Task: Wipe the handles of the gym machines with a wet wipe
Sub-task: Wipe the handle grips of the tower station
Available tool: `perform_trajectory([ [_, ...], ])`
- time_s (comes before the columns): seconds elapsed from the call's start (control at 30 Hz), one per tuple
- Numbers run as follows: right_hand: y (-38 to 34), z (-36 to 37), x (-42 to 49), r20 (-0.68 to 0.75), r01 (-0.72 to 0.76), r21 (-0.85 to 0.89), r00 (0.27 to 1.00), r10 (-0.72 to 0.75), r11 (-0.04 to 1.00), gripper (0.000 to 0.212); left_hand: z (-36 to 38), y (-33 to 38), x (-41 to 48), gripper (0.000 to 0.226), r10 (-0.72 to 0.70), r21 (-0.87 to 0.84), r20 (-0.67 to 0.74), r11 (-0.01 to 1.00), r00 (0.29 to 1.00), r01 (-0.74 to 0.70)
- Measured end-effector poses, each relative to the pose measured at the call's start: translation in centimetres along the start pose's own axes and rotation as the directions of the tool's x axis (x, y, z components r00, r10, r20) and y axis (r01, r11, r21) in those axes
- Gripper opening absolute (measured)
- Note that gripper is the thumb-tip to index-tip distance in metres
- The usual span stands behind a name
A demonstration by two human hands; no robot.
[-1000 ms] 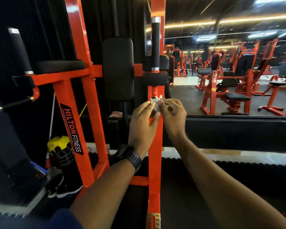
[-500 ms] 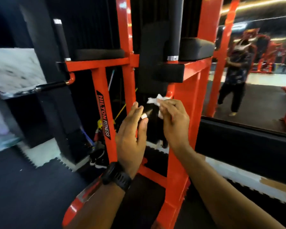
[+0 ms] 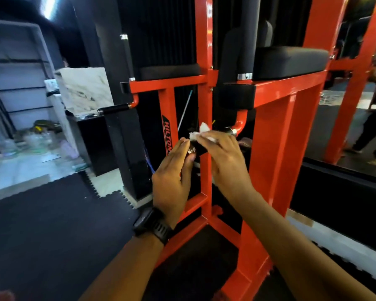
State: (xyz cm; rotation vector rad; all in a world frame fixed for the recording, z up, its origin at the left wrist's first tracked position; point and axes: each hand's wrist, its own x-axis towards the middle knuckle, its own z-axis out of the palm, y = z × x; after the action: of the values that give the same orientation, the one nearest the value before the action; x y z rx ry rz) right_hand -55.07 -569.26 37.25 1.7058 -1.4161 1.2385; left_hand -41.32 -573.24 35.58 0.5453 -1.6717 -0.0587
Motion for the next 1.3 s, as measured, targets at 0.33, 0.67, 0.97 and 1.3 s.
perform_trajectory([
  [0.33, 1.8, -0.2, 1.8, 0.009, -0.023, -0.019, 1.000, 0.024, 1.000, 0.033, 0.0, -0.2, -0.1, 0.036, 0.012, 0.054, 0.007, 0.998, 1.000, -0.013],
  [0.67, 1.3, -0.2, 1.1, -0.035, -0.421, 0.100, 0.904, 0.426, 0.901, 0.049, -0.1, 0.0, -0.1, 0.038, 0.018, 0.065, 0.015, 0.998, 1.000, -0.019],
  [0.97, -6.0, 1.3, 0.8, 0.127, -0.485, 0.874, 0.289, 0.949, 0.031, 0.019, -0.5, -0.2, 0.1, 0.038, -0.007, 0.081, 0.047, 0.997, 0.999, 0.003],
  [1.3, -6.8, 1.3, 0.5, 0.384, -0.321, 0.893, 0.175, 0.907, -0.316, 0.002, -0.7, -0.2, 0.2, 0.038, -0.008, 0.117, 0.077, 0.993, 0.997, -0.001],
])
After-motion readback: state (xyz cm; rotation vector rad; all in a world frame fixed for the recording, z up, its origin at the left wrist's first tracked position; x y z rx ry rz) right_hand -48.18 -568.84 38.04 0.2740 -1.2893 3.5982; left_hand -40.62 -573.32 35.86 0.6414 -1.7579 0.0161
